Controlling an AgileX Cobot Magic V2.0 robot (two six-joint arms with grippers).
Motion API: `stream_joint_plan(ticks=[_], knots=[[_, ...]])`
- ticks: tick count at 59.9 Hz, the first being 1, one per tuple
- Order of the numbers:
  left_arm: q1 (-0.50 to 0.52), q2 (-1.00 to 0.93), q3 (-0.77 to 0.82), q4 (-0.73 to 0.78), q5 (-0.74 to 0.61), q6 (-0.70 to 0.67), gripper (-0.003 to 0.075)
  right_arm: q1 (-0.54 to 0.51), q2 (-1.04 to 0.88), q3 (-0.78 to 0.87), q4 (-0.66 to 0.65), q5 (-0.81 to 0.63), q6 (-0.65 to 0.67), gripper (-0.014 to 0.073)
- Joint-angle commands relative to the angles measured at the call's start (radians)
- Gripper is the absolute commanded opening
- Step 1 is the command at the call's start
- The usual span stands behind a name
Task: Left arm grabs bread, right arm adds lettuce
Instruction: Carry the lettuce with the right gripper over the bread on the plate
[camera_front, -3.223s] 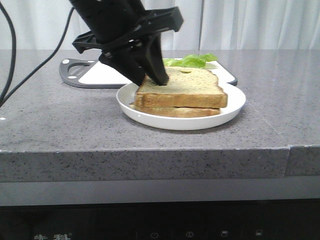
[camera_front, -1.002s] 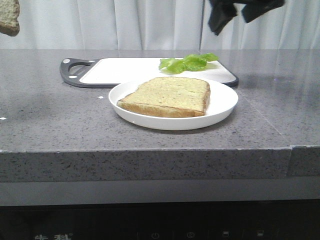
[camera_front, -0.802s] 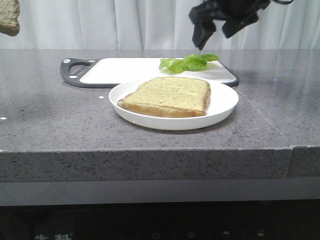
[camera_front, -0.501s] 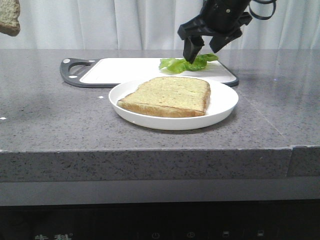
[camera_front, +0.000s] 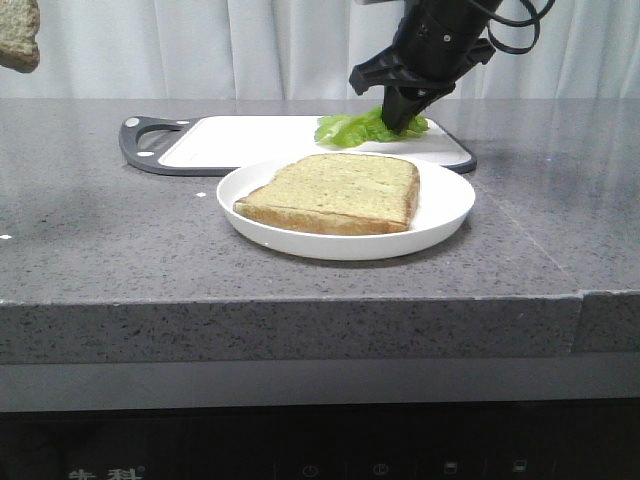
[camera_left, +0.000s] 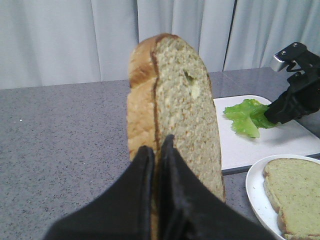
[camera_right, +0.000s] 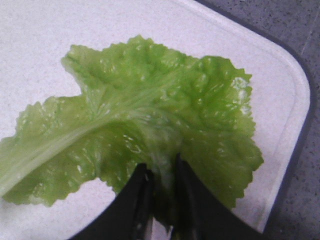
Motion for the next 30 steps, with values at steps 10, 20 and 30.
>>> stream_joint_plan(ticks=[10, 20, 30], knots=[[0.002, -0.004, -0.027, 0.028, -0.034, -0.01, -0.0021, -0.002, -0.105, -0.036, -0.011, -0.042, -0.009, 0.0085], [0.002, -0.004, -0.027, 0.028, -0.034, -0.01, -0.0021, -0.002, -0.152, -0.036, 0.006, -0.019, -0.009, 0.0085], [0.002, -0.004, -0.027, 0.028, -0.034, -0.01, -0.0021, -0.002, -0.199, -0.034, 0.019, -0.007, -0.009, 0.0085]])
